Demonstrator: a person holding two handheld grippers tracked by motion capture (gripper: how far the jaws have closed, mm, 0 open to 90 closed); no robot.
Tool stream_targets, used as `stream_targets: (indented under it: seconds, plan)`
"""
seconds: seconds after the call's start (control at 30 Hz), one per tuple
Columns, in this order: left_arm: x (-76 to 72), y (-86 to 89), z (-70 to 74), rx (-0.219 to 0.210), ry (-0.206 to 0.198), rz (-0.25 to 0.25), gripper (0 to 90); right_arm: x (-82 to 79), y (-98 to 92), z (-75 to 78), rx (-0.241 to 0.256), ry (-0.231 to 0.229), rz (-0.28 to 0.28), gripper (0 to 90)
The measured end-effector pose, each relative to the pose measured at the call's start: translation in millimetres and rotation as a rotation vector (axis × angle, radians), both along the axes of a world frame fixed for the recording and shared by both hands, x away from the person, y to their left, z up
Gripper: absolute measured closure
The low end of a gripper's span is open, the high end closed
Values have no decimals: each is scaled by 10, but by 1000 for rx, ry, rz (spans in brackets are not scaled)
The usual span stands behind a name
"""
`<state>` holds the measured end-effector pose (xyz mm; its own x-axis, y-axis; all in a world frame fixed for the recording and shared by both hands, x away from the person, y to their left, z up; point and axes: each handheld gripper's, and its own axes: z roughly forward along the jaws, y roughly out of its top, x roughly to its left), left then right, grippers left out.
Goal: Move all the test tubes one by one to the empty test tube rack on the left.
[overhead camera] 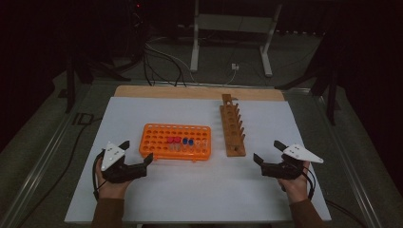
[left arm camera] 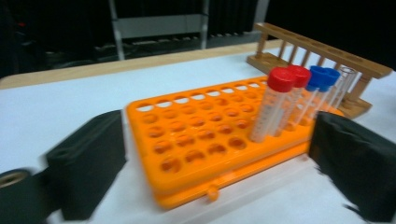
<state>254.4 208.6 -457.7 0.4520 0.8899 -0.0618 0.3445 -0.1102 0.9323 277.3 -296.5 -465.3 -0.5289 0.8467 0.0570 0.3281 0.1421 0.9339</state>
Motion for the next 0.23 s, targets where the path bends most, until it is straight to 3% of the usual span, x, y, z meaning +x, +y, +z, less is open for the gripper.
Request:
stream_targets:
  seconds: [0.23]
  plan:
    - [-49, 47, 1, -21, -29, 12, 7, -117, -95, -92, -10, -2, -18, 24]
